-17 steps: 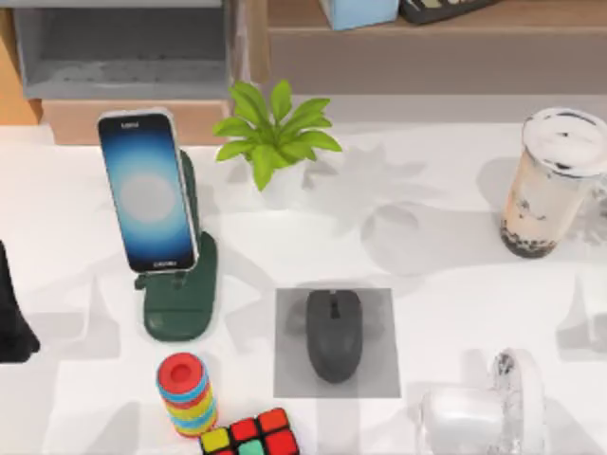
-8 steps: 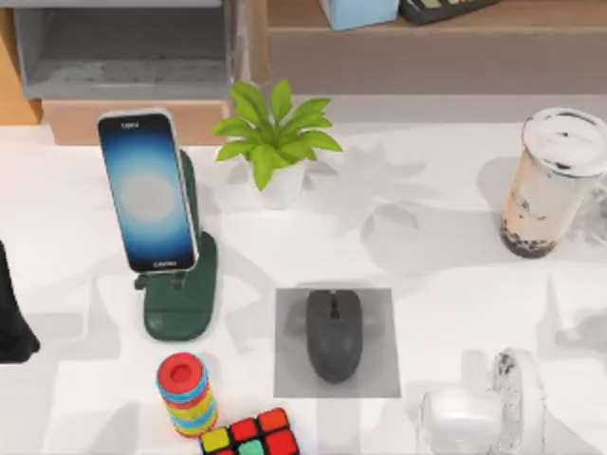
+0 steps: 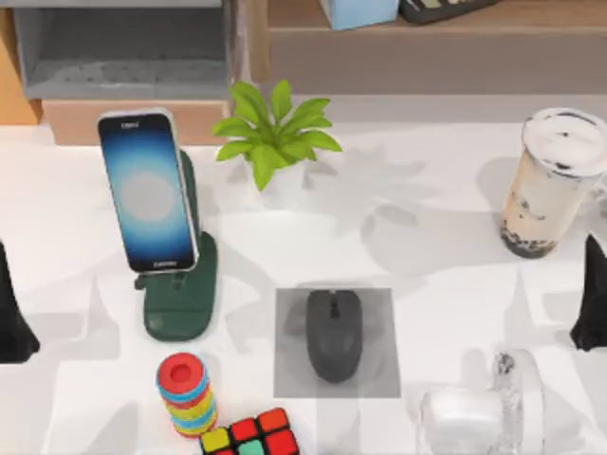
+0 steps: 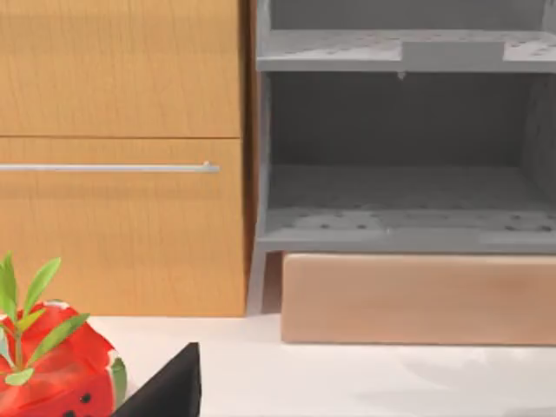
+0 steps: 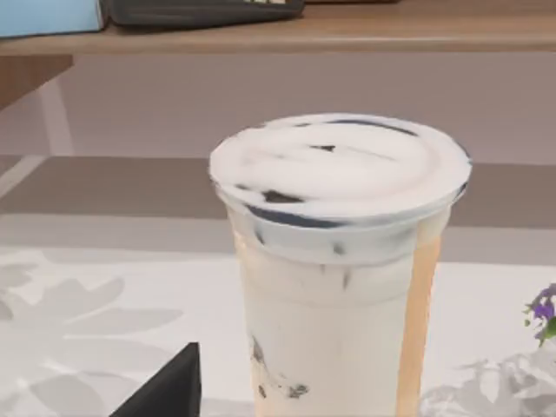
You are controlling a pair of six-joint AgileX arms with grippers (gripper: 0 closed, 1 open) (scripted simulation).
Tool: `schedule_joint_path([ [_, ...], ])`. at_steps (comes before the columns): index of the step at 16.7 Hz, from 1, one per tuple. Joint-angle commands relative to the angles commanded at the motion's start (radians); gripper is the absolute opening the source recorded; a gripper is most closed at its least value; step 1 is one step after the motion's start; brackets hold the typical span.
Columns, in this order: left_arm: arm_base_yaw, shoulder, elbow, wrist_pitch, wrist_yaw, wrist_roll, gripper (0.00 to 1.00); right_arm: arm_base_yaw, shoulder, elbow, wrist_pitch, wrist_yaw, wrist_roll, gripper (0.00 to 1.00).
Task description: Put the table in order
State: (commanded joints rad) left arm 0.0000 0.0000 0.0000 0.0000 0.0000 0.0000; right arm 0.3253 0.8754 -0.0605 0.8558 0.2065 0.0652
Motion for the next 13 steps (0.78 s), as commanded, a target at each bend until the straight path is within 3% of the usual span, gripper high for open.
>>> schedule_joint_path([
  [7, 0.000, 0.000, 0.000, 0.000, 0.000, 0.000, 1.00, 0.097, 0.727, 0.142, 0.525, 0.142, 0.005, 1.00],
  [13, 0.000, 0.000, 0.000, 0.000, 0.000, 0.000, 1.00, 0.076, 1.086, 0.331, 0.709, 0.213, -0.014, 1.00],
])
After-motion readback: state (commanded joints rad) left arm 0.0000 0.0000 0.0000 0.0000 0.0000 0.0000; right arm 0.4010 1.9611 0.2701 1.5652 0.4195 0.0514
